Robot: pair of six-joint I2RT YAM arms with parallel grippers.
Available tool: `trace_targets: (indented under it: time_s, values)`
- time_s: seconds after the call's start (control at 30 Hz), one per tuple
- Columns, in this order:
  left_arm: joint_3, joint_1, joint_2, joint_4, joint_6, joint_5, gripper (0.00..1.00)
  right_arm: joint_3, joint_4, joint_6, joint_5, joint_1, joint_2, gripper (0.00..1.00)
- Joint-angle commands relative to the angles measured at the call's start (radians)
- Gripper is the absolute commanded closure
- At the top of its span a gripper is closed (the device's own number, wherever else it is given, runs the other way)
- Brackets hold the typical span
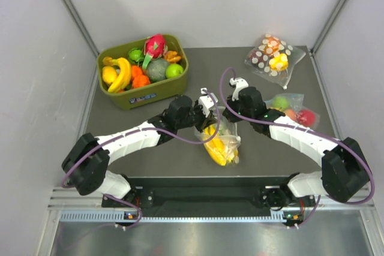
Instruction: Open the zip-top bag and remove the fake food
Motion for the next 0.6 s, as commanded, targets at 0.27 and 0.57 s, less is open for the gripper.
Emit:
trace_targets:
  time_s: [0.27, 0.57]
  values:
    - [0.068, -0.001, -0.041, 0.088, -0.072, 0.022, 1.00, -0.001, 0.033, -0.001, 0.012, 0.024, -0.049, 1.00]
    - [0.157, -0.001, -0.073, 0.068, -0.061, -0.080, 1.00, -0.019, 0.017, -0.002, 0.035, 0.029, -0.071, 1.00]
